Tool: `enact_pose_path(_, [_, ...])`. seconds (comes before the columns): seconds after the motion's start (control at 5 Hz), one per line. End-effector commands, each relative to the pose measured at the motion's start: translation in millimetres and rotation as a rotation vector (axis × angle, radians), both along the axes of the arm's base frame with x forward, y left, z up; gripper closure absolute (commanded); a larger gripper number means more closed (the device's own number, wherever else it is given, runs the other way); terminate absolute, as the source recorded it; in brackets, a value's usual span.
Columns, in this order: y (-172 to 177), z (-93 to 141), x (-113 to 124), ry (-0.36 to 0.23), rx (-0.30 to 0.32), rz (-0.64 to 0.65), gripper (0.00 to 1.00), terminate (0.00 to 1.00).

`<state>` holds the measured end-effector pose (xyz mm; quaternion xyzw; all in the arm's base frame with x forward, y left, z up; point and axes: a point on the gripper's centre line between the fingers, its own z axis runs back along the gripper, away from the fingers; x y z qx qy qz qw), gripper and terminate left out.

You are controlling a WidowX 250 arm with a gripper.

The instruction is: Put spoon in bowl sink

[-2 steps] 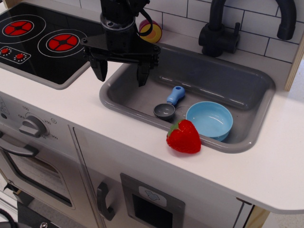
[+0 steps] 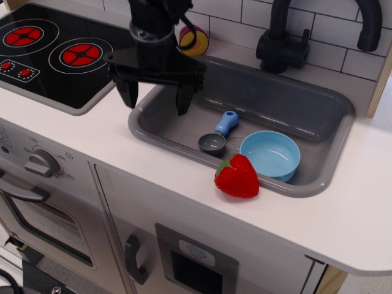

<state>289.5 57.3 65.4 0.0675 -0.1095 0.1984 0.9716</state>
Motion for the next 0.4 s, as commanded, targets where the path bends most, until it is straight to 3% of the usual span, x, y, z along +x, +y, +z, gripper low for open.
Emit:
enact_pose_path(0.0, [-38.7,0.3,47.6,-0.051,0.001,0.004,0.0,0.0])
enact_pose_path(0.2, [-53.4,1.6,60.0,-0.056,-0.01,-0.013,0.0,0.0])
